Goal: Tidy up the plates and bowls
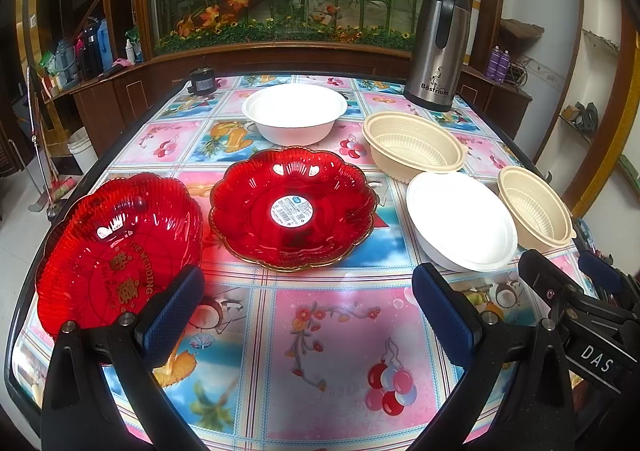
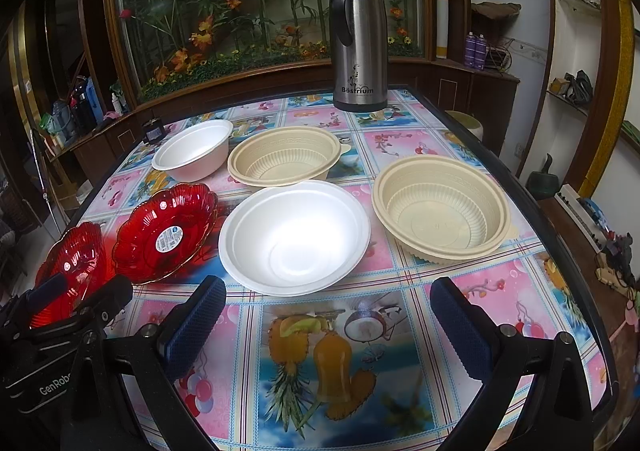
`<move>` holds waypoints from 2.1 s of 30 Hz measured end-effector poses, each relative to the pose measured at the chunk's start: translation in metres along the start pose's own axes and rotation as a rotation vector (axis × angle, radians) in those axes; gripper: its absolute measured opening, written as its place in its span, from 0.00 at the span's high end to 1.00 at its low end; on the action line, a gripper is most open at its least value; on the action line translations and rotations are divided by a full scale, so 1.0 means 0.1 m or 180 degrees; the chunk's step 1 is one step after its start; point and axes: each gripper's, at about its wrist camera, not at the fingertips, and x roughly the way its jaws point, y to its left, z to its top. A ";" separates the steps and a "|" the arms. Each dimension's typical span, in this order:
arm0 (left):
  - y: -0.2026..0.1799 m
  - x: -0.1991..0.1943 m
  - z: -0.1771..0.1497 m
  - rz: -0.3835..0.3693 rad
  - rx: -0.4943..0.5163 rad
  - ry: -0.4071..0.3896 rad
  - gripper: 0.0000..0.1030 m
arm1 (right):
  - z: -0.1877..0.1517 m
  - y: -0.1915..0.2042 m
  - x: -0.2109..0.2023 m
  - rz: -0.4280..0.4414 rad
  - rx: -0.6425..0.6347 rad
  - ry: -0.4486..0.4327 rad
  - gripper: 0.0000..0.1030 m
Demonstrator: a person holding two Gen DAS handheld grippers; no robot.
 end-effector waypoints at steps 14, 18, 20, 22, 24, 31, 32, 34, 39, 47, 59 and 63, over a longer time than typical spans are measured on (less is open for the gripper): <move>0.36 -0.19 0.51 -0.0333 0.0205 -0.0095 0.00 | 0.08 0.12 -0.02 0.0814 0.0251 0.0189 0.00; 0.60 -0.04 0.84 -0.0285 0.0159 0.0038 0.00 | 0.13 0.26 0.09 0.1382 0.0554 0.0402 0.01; 0.69 0.12 0.96 -0.0269 0.0136 0.0213 0.00 | 0.15 0.34 0.23 0.1648 0.0718 0.0598 0.02; 0.72 0.30 1.04 -0.0261 0.0168 0.0397 0.00 | 0.15 0.42 0.37 0.1826 0.0872 0.0749 0.05; 0.72 0.51 1.10 -0.0313 0.0198 0.0593 0.00 | 0.14 0.48 0.51 0.1961 0.1021 0.0899 0.07; 0.71 1.07 1.14 -0.0313 0.0158 0.1138 0.11 | 0.13 0.63 0.97 0.2152 0.1453 0.1336 0.25; 0.73 1.15 1.13 -0.0339 0.0102 0.1233 0.17 | 0.14 0.65 1.02 0.2120 0.1473 0.1365 0.29; 0.76 1.28 1.10 -0.0357 0.0014 0.1382 0.24 | 0.15 0.67 1.11 0.2089 0.1501 0.1417 0.32; 0.78 1.55 0.99 -0.0359 -0.0060 0.1696 0.45 | 0.18 0.72 1.28 0.1943 0.1509 0.1522 0.41; 0.74 1.61 0.92 -0.0245 -0.0025 0.1745 0.64 | 0.13 0.72 1.44 0.1731 0.1476 0.1625 0.70; 0.66 1.58 0.81 -0.0191 0.0004 0.1690 0.87 | 0.07 0.65 1.46 0.1516 0.1357 0.1584 0.89; 0.71 1.48 0.85 -0.0192 -0.0026 0.1606 0.89 | 0.07 0.67 1.44 0.1524 0.1358 0.1546 0.89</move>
